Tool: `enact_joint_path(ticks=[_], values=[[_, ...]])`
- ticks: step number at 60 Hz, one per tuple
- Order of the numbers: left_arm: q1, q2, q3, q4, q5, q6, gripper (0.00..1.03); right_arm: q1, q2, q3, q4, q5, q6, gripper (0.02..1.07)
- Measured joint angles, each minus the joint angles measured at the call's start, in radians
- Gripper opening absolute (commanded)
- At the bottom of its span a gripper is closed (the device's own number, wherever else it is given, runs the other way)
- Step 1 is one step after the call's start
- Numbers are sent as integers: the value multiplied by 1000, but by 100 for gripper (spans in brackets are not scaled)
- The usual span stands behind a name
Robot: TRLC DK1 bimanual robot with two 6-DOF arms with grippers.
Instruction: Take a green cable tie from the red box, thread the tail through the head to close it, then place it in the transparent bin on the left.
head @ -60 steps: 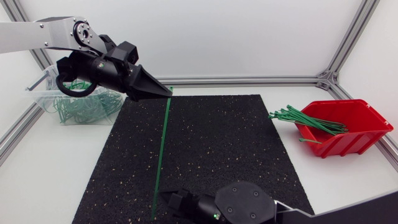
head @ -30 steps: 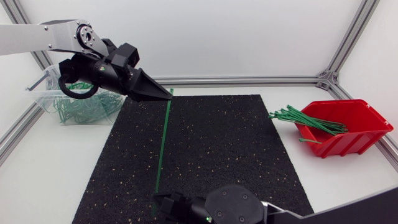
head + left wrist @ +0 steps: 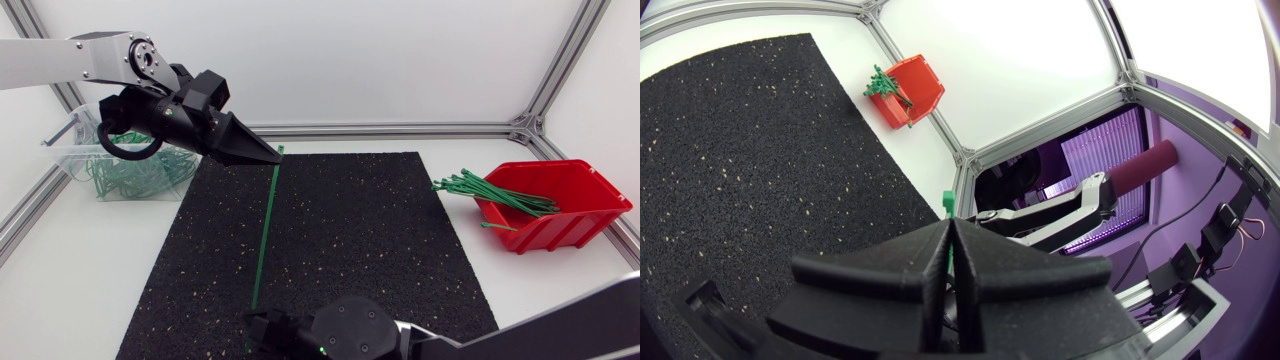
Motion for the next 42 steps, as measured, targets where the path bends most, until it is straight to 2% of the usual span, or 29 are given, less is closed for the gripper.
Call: enact_joint_path(ticks=[42], values=[[0, 0, 0, 0, 0, 11, 3, 62, 8, 1, 0, 47, 6, 25]])
